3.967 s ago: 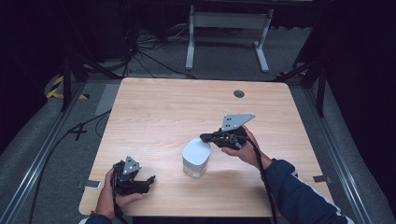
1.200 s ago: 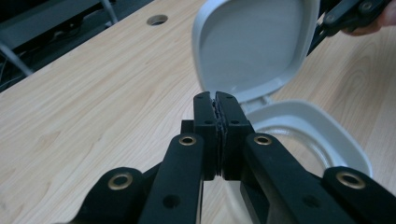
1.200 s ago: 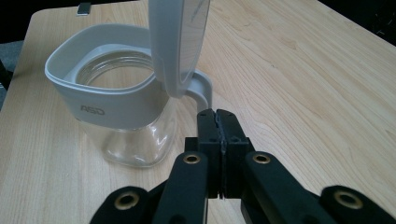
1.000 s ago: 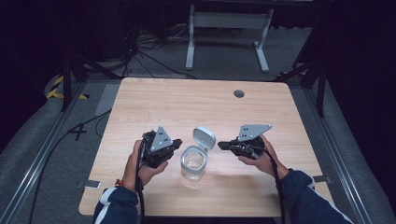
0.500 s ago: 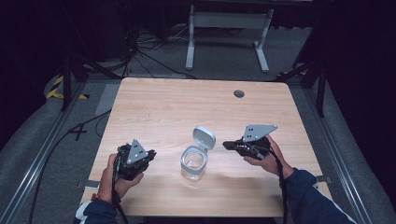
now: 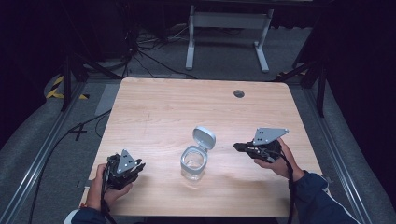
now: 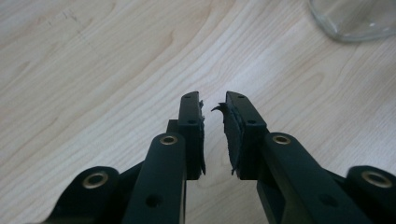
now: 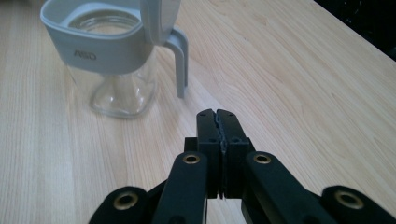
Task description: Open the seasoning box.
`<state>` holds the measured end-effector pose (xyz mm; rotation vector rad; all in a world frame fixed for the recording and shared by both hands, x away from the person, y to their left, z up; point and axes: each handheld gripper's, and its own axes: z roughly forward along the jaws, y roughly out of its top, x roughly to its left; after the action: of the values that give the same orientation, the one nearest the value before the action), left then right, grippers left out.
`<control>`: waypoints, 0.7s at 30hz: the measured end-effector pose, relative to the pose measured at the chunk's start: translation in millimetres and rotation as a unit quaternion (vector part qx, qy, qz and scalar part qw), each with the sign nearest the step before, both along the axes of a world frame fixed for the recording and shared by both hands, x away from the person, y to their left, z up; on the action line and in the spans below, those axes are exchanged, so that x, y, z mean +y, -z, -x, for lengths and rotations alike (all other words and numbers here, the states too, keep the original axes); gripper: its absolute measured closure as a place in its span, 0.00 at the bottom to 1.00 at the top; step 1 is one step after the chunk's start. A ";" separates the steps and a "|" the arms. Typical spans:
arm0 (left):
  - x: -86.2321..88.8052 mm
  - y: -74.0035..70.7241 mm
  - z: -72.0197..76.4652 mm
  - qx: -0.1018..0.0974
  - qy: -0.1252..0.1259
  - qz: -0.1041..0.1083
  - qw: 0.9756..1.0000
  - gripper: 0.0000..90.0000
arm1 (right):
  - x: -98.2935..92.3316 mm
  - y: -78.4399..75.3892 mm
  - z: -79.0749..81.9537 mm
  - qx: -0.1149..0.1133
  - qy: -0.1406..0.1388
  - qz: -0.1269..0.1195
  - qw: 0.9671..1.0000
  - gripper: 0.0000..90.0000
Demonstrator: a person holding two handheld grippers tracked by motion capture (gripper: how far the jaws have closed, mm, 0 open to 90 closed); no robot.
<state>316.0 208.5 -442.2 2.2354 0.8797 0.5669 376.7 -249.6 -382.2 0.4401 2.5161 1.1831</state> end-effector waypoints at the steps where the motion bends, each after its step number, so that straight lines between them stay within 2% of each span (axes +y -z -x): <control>1: 0.0 0.0 0.0 0.000 0.000 0.000 1.000 0.84 | 0.0 0.0 0.0 0.000 0.000 0.000 1.000 0.99; 4: 4.8 3.7 2.1 0.012 -0.004 -0.005 1.000 0.82 | -6.3 2.1 2.4 0.002 0.006 0.007 1.000 0.99; 5: 5.9 5.7 2.2 0.008 -0.005 -0.004 1.000 0.81 | -8.6 2.8 2.8 0.000 0.008 0.010 1.000 0.99; 7: 8.6 9.4 3.0 0.014 -0.009 -0.004 1.000 0.79 | -13.2 4.6 4.0 0.001 0.013 0.015 1.000 0.98; 8: 10.1 9.9 2.9 0.020 -0.007 -0.011 1.000 0.78 | -16.4 5.6 4.4 0.002 0.015 0.016 1.000 0.98; 17: 16.5 16.3 4.9 0.027 -0.009 -0.004 1.000 0.62 | -40.9 14.4 9.6 0.008 0.045 0.029 0.999 0.92; 18: 16.9 17.0 5.4 0.035 -0.009 -0.005 0.999 0.62 | -44.3 15.8 10.0 0.010 0.049 0.030 0.998 0.90; 21: 17.6 20.2 5.5 0.039 -0.009 -0.007 0.999 0.56 | -55.8 21.2 11.9 0.017 0.061 0.030 0.998 0.82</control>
<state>310.4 226.2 -462.3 2.2775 0.9391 0.4980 364.8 -305.4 -403.4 0.5940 2.5069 1.0594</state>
